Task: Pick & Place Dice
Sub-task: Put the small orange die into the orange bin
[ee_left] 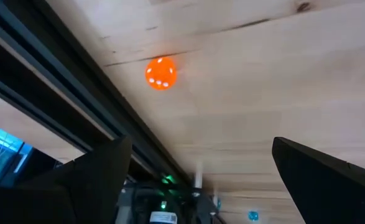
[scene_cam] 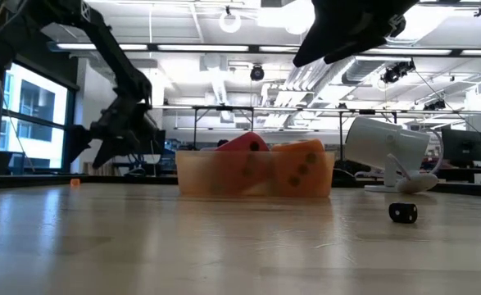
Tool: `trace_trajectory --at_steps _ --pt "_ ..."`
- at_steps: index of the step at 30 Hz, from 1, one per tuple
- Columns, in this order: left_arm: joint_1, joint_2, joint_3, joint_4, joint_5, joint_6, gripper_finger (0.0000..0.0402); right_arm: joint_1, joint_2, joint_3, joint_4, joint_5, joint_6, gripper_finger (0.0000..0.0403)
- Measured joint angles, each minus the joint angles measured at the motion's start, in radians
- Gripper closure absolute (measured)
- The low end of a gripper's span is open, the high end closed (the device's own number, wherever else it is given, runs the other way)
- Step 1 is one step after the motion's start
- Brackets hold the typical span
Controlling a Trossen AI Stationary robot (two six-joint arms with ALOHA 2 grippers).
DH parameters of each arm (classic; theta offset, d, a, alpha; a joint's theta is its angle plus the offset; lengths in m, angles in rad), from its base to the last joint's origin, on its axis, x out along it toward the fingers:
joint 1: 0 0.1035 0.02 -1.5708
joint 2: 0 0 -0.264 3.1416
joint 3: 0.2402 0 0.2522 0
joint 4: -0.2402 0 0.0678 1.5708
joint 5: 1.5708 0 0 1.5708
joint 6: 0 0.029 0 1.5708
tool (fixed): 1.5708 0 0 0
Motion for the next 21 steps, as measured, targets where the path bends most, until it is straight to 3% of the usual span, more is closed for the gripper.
trace_trajectory --at_steps 12,21 --pt "0.027 0.015 -0.016 0.120 0.036 0.016 0.0022 0.019 0.000 0.000 0.003 -0.013 -0.019 0.0007" --pt "0.028 0.028 -0.016 0.111 0.040 0.023 0.0037 0.019 0.000 0.000 0.003 -0.012 -0.019 0.0007"
